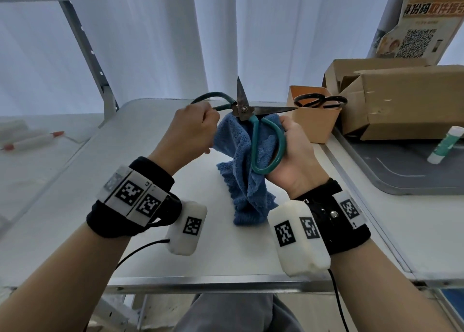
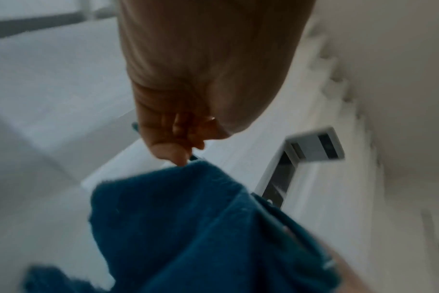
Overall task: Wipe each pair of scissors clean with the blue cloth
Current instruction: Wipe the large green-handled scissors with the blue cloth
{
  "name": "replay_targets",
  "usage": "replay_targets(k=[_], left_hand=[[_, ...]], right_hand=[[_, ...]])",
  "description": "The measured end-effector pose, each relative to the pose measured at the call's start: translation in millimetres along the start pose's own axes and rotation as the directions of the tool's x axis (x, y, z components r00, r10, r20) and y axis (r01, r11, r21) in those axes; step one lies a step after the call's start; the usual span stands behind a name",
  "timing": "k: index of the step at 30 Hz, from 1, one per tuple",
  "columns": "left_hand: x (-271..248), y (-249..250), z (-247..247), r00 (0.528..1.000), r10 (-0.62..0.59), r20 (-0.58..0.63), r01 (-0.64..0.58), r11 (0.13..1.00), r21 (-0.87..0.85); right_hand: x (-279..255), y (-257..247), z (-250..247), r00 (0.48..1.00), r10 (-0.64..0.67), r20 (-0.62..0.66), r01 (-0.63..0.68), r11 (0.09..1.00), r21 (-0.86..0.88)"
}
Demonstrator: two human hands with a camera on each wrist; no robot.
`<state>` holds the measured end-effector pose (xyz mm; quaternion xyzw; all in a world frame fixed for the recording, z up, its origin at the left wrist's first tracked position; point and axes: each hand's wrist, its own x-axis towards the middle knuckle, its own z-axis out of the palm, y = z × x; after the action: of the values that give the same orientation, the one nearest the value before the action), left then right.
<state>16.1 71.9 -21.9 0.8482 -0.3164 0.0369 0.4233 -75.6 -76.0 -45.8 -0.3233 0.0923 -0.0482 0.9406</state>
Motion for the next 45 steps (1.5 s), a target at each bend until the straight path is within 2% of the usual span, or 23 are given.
replay_targets(k=[4,7,9,12,14,18,20,23,30,33,35,37,39,43,45], left_hand=[[1.6,9.1,0.5,0.958,-0.224,0.179,0.255,0.95,-0.179],[3.3,15.0,1.4,0.907,-0.308,0.289,0.397,0.852,-0.34],[2.9,16.6,2.1,0.906,-0.283,0.316,0.411,0.769,-0.489],[3.4,14.6,4.7,0.913,-0.287,0.29,0.407,0.58,-0.706],[5.5,14.1,6.9,0.899,-0.339,0.276,0.417,0.474,-0.776],[8.1,17.0,10.2,0.879,-0.404,0.253,0.399,0.335,-0.853],[8.4,17.5,11.6,0.872,-0.425,0.243,0.394,0.313,-0.864],[8.2,15.8,13.1,0.868,-0.444,0.221,0.388,0.329,-0.861],[2.6,15.4,17.0,0.917,-0.344,0.199,0.319,0.338,-0.886],[3.8,15.1,14.9,0.926,-0.326,0.193,0.295,0.302,-0.907],[5.1,15.4,9.6,0.93,-0.313,0.195,0.29,0.294,-0.911],[6.5,14.1,2.1,0.923,-0.321,0.214,0.299,0.245,-0.922],[7.7,10.7,-5.2,0.913,-0.338,0.23,0.304,0.187,-0.934],[7.8,2.5,-12.1,0.906,-0.357,0.226,0.298,0.16,-0.941],[7.0,-0.2,-12.7,0.904,-0.363,0.226,0.298,0.156,-0.942]], right_hand=[[-4.1,0.4,5.3,0.996,0.026,0.089,-0.024,0.999,-0.023],[-4.9,1.5,5.3,0.994,0.037,0.107,-0.035,0.999,-0.015],[-3.5,0.8,4.0,0.998,0.032,0.058,-0.028,0.998,-0.058],[-3.5,0.2,7.4,0.999,0.035,0.035,-0.032,0.995,-0.09],[-3.7,-0.1,10.4,0.999,0.03,0.036,-0.026,0.994,-0.106],[-2.0,1.1,11.4,0.997,0.029,0.069,-0.019,0.99,-0.141],[-2.1,0.8,10.2,0.996,0.037,0.083,-0.026,0.99,-0.136],[-2.3,0.7,8.1,0.997,0.028,0.072,-0.018,0.991,-0.132],[-3.5,2.9,15.3,0.999,-0.031,-0.015,0.029,0.991,-0.129],[-2.7,3.5,13.6,0.994,-0.09,-0.059,0.081,0.987,-0.142],[-1.3,-0.6,7.6,0.992,-0.096,-0.088,0.08,0.982,-0.173],[-0.7,-10.2,-0.6,0.985,-0.1,-0.142,0.066,0.973,-0.223],[1.3,-21.7,-9.4,0.958,-0.139,-0.251,0.065,0.958,-0.281],[6.9,-31.9,-28.0,0.885,-0.258,-0.389,0.098,0.918,-0.385],[11.8,-29.8,-35.1,0.811,-0.36,-0.461,0.111,0.868,-0.483]])
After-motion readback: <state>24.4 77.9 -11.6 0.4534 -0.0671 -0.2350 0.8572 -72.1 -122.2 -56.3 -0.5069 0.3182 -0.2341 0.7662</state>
